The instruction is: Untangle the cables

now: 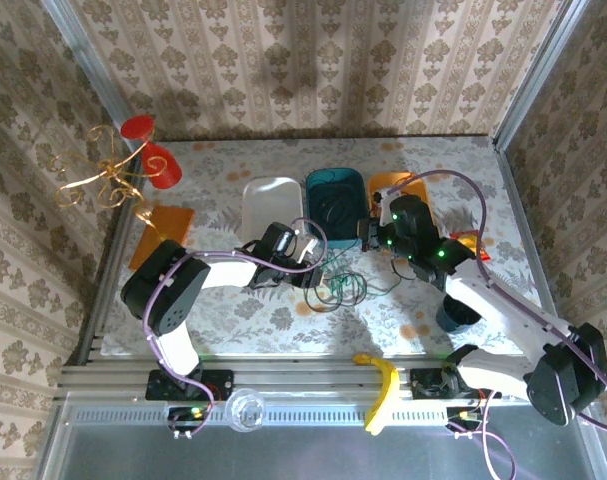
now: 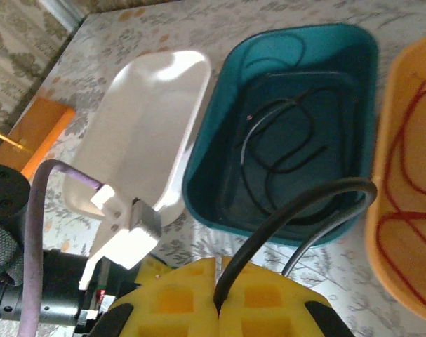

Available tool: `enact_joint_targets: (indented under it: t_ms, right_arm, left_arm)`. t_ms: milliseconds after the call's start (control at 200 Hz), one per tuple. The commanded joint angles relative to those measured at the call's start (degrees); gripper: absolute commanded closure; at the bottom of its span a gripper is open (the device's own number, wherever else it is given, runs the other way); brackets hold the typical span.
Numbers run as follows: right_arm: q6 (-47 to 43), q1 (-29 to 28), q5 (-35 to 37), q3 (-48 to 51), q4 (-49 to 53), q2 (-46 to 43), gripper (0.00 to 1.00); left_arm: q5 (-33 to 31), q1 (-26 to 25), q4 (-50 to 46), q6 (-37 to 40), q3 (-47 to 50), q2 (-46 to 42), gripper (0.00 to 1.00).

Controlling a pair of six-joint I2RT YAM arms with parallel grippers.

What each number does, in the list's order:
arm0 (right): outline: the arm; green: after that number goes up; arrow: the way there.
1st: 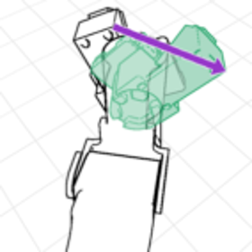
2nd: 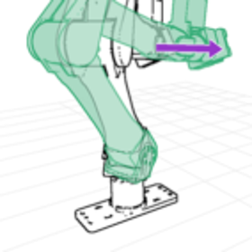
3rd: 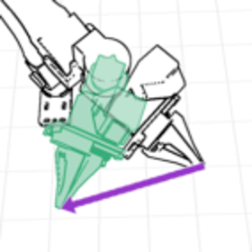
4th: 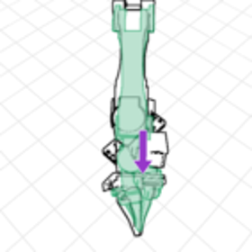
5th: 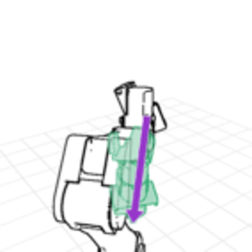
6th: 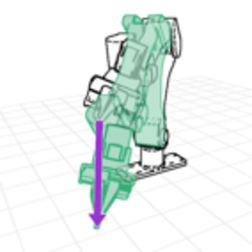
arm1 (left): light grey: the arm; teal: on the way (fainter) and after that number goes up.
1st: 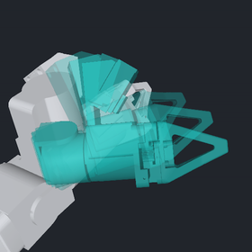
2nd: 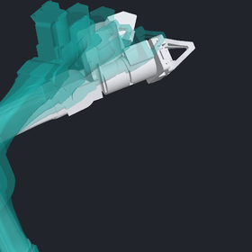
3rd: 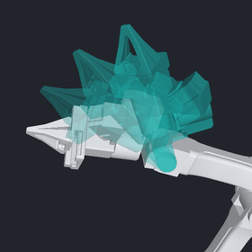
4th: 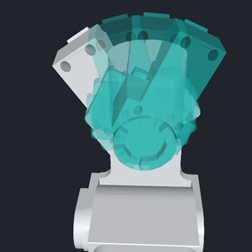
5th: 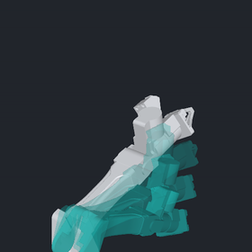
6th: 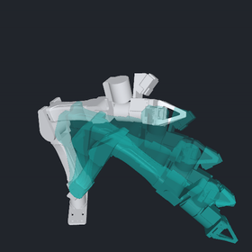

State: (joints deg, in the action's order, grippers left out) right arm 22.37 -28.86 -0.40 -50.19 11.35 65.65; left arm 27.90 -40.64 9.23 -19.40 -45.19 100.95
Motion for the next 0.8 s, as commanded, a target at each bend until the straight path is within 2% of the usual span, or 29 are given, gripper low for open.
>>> enact_joint_targets:
  t_ms: [0,180,455,795]
  right_arm:
    - [-1.82,0.47,7.34,-3.59,1.62,-4.01,1.00]
    - [-2.33,1.76,14.74,-6.19,-0.26,-9.78,1.00]
    - [-2.33,4.75,20.41,-10.07,-5.80,-13.90,1.00]
    - [-4.57,8.87,27.71,-12.86,-11.20,-16.84,1.00]
  left_arm:
    - [-4.39,0.16,-7.75,0.84,1.94,3.91,0.67]
    - [-4.52,0.14,-7.65,0.81,2.21,4.00,0.67]
    - [-4.95,0.21,-7.37,0.59,2.56,4.39,0.68]
    - [-7.29,0.35,-8.02,0.09,2.38,5.14,0.78]
